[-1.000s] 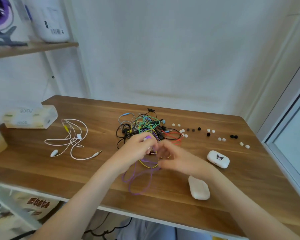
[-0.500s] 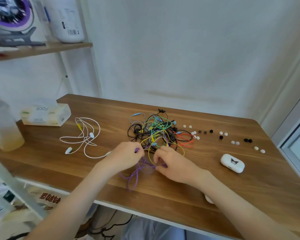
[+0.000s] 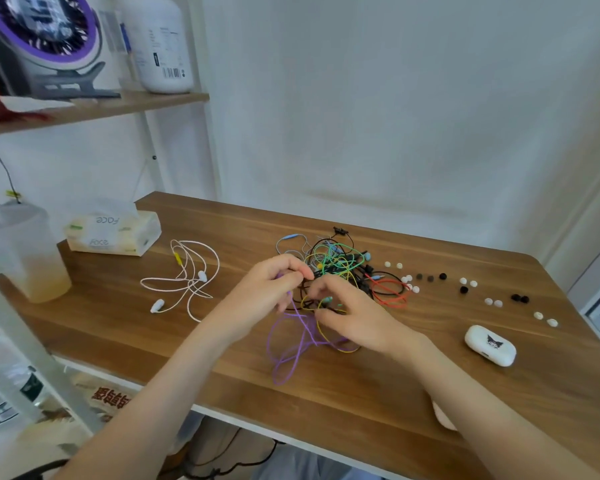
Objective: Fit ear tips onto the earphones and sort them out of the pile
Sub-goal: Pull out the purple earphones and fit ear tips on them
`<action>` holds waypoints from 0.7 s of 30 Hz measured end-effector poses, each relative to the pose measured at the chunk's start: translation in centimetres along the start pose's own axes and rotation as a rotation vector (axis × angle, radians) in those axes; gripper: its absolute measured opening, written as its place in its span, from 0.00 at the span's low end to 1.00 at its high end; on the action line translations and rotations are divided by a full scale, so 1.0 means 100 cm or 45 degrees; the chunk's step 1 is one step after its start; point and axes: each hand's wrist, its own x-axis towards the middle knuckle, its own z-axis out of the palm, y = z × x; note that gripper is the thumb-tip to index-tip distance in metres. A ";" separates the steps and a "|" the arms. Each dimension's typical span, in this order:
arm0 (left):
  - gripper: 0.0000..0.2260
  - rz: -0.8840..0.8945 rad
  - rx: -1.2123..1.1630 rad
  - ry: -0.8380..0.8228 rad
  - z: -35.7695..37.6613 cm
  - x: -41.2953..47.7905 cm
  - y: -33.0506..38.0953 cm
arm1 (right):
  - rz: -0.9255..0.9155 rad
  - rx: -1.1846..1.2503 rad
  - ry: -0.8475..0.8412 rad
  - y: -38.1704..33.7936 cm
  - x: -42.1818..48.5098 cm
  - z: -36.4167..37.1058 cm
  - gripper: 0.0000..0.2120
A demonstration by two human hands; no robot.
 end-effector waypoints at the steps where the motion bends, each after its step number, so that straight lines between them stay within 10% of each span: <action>1: 0.11 0.019 -0.059 0.008 0.001 0.001 0.001 | 0.055 0.187 -0.149 -0.006 -0.002 -0.003 0.17; 7: 0.11 0.066 -0.508 0.154 0.006 0.012 0.021 | 0.084 0.441 -0.527 -0.023 -0.016 -0.004 0.08; 14: 0.11 -0.088 -1.144 0.195 -0.014 0.015 0.030 | 0.145 0.067 -0.103 -0.006 -0.024 -0.040 0.07; 21: 0.12 -0.109 -0.575 0.312 -0.020 0.019 0.029 | 0.187 -0.460 0.228 0.009 -0.035 -0.082 0.08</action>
